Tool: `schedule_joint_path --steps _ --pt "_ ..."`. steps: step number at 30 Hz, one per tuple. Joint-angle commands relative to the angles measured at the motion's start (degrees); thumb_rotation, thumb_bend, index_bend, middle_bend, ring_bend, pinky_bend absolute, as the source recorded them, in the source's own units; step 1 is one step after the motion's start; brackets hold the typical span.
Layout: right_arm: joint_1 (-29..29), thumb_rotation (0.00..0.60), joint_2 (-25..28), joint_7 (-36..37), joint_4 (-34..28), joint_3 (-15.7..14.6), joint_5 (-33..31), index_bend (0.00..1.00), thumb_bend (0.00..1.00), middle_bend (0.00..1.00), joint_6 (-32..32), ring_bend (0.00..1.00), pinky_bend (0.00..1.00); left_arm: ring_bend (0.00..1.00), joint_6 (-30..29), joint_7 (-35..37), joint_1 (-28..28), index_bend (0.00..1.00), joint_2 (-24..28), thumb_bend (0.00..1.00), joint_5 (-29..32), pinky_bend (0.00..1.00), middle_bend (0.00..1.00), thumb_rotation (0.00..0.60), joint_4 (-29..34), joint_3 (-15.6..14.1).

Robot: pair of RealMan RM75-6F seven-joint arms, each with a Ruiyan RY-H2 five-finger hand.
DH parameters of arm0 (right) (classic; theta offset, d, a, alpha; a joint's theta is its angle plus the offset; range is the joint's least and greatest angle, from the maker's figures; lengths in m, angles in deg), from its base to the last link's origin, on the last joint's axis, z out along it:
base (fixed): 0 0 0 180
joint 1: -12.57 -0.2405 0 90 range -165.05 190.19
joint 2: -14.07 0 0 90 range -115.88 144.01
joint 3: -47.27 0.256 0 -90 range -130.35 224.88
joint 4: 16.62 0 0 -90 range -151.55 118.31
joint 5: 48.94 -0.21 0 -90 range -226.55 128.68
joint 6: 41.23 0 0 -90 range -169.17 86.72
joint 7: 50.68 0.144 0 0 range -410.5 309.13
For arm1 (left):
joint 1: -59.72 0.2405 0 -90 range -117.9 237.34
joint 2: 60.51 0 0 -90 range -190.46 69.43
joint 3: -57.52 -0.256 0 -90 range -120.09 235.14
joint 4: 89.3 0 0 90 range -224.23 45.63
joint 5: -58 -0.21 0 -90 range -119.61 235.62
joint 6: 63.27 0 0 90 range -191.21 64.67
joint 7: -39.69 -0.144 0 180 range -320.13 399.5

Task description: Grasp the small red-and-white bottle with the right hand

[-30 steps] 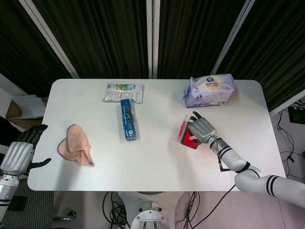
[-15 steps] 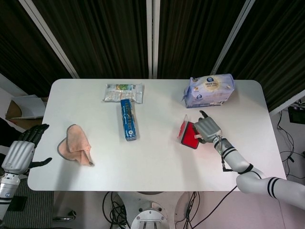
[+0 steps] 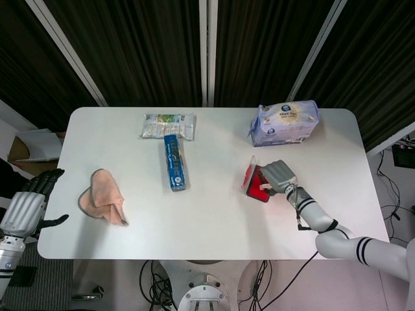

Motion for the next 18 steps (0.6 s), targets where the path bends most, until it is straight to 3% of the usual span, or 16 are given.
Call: schedule_joint_path --steps 1,18 --pt "-0.36 0.600 -0.21 0.54 0.08 0.22 -0.87 0.69 0.31 0.57 0.58 0.55 0.63 0.08 0.02 0.07 -0.01 0.06 0.00 0.02 0.03 0.18 0.09 0.597 -0.06 0.01" --pt "-3.12 0.600 -1.29 -4.05 0.83 -1.13 -7.27 0.69 0.32 0.57 1.10 0.56 0.63 0.08 0.42 0.96 -0.14 0.06 -0.23 0.02 0.46 0.18 0.09 0.597 -0.86 0.11"
